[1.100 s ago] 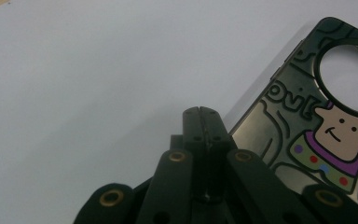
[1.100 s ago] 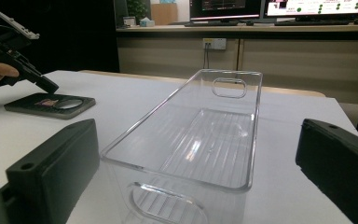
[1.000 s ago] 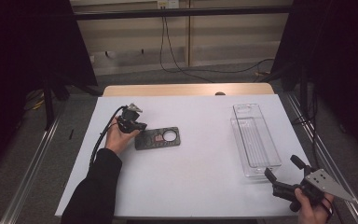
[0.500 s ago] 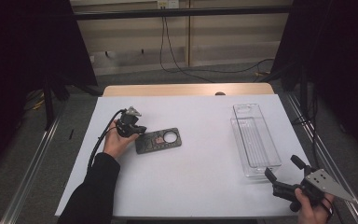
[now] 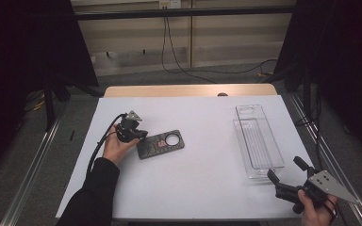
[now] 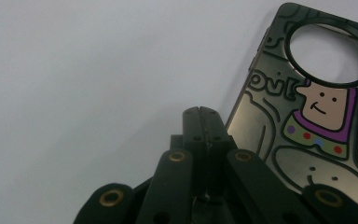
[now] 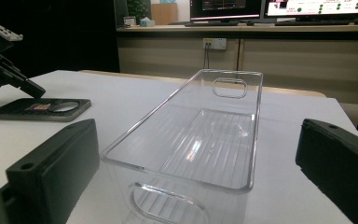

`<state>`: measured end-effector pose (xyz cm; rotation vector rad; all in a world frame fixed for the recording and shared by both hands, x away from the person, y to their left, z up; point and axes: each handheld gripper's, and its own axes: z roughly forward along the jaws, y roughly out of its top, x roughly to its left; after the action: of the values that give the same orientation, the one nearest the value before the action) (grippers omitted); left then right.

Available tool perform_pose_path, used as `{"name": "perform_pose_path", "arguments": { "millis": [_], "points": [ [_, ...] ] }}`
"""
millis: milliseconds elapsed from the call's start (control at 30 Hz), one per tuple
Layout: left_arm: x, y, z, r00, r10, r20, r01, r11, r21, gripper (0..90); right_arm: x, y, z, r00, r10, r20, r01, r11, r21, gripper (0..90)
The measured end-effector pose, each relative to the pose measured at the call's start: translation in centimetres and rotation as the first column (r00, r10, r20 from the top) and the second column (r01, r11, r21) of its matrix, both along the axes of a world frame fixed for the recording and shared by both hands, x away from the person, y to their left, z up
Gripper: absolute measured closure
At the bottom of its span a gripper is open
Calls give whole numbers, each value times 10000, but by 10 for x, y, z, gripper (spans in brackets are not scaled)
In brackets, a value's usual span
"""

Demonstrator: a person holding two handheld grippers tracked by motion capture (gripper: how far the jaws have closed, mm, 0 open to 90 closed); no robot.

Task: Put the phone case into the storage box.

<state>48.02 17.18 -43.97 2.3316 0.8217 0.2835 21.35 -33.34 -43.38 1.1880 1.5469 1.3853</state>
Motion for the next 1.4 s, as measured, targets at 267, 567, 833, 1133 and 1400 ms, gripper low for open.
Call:
{"name": "perform_pose_path", "arguments": {
  "millis": [267,567,833,1133,1400],
  "points": [
    [-5,1,1,10000,-96,9,96,9999,61,900,-1,0,0,10000,3,25,-3,10000,-9,0],
    [-10,2,1,9999,-106,-28,106,9999,25,900,0,1,0,10000,20,-5,-20,10000,-9,0],
    [-12,3,2,9996,-229,-176,229,9997,34,900,0,1,0,10000,21,5,-21,10000,-16,0],
    [-16,2,3,9993,-325,-203,327,9994,59,900,0,0,0,10000,9,18,-9,10000,-28,0],
    [-21,3,5,9992,-331,-214,330,9994,-73,900,0,0,0,10000,16,-19,-16,10000,-11,0]
  ]
}}
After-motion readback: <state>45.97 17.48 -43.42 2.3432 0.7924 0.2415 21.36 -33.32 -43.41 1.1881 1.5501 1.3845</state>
